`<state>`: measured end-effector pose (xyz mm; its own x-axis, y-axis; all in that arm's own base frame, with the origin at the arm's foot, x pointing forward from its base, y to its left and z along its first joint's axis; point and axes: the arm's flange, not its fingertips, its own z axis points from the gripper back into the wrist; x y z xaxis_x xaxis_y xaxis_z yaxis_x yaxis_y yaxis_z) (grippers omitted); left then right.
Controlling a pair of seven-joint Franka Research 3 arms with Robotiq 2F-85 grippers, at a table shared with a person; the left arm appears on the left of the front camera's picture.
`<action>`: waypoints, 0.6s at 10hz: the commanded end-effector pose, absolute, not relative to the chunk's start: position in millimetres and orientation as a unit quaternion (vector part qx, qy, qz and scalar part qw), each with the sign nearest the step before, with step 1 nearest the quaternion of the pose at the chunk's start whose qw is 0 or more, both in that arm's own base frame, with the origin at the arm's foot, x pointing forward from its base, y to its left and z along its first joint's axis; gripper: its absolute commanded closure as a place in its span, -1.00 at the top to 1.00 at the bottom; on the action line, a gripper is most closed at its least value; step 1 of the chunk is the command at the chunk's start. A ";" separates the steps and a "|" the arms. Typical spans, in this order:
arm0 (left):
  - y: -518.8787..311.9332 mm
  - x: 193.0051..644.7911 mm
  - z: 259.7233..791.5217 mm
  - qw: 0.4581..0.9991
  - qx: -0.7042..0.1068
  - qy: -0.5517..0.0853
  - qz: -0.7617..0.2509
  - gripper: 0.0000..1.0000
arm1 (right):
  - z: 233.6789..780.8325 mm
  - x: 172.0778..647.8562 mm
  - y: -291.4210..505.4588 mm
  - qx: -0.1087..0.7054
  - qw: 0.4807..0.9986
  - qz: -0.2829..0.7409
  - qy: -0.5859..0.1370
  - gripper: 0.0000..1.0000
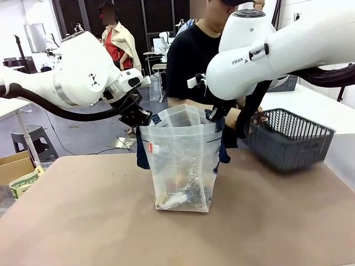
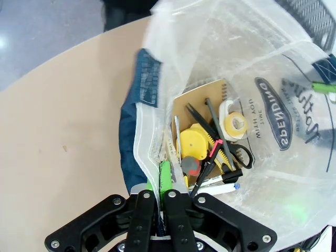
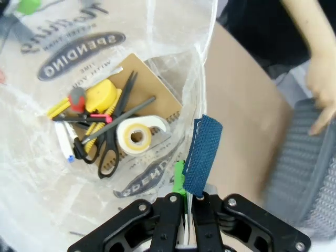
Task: Transfer purchased items from the store into the shopping bag.
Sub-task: Move the Reusable shopping bag to the right side of the table.
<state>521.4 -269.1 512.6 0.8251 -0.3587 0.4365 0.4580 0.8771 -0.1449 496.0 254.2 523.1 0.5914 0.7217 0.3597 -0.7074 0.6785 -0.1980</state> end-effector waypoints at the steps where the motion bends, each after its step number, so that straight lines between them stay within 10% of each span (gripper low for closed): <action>1: -284.3 518.2 523.4 0.962 -0.092 -0.172 -0.190 -1.00 | 531.9 493.8 264.4 0.016 0.930 0.313 -0.192 -1.00; 6: -292.1 517.7 537.6 0.976 -0.087 -0.133 -0.151 -1.00 | 539.2 495.6 268.5 0.099 0.981 0.139 -0.092 -1.00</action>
<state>510.8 -288.7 532.7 0.8985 -0.3146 0.3062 0.3668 0.9213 -0.1294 489.2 265.4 534.2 0.9167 0.3285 0.2275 -0.3564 0.9297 0.0936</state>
